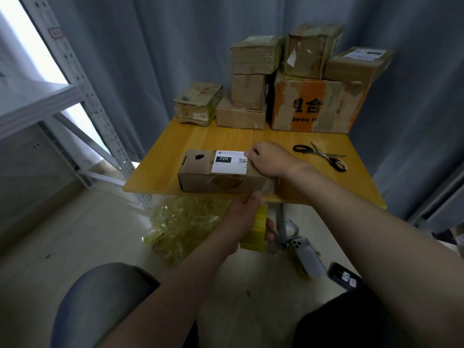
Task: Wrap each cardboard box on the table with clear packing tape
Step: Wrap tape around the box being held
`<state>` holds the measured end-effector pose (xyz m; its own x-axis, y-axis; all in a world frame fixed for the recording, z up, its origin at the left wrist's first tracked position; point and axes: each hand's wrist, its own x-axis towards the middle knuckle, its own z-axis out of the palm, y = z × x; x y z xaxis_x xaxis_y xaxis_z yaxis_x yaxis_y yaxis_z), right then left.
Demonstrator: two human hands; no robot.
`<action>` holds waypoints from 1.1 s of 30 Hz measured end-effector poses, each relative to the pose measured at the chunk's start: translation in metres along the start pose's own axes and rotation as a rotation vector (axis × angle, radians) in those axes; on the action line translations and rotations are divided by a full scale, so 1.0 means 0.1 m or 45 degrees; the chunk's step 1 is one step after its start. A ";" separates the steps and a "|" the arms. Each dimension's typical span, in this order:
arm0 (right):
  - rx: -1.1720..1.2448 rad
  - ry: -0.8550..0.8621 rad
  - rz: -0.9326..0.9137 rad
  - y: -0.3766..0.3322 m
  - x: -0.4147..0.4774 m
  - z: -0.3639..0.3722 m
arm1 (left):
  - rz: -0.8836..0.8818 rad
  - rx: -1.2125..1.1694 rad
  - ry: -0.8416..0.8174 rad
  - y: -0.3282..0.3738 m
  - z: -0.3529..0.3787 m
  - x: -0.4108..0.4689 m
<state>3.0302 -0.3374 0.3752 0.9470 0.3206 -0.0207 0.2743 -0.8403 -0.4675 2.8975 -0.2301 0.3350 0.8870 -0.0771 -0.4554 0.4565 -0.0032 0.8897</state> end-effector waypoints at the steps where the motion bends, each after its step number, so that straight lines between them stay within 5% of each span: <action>1: 0.023 0.007 0.018 0.01 0.03 -0.01 | 0.002 0.001 0.002 0.00 0.00 0.01; 9: 0.016 -0.027 0.010 0.04 0.08 -0.10 | 0.063 -0.058 -0.013 -0.03 -0.01 -0.01; 12: -0.027 0.418 -0.143 -0.01 -0.10 -0.10 | 0.076 -0.105 0.008 -0.05 0.00 0.01; 15: 0.365 0.692 -0.184 -0.11 -0.44 -0.18 | 0.056 -0.108 0.006 -0.06 0.01 0.03; 19: 0.521 0.609 -0.074 -0.09 -1.08 -0.04 | 0.070 -0.097 0.080 -0.01 0.03 -0.03; 23: 0.420 0.144 0.323 0.05 -1.45 0.27 | 0.088 0.096 0.141 -0.03 0.02 -0.07; 25: 0.637 -0.038 0.407 0.06 -1.51 0.39 | 0.081 0.166 0.209 -0.04 0.03 -0.13; 30: 1.441 0.097 0.538 -0.01 -1.47 0.66 | 0.057 0.405 0.112 0.02 0.02 -0.26; 33: 1.600 0.184 0.610 -0.03 -1.45 0.74 | 0.323 1.058 0.234 0.19 -0.14 -0.36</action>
<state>2.8803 -0.3493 0.3141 0.9360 -0.0030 -0.3520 -0.3484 0.1338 -0.9277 2.8750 -0.2136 0.3680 0.9844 -0.0126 -0.1754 0.1096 -0.7361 0.6680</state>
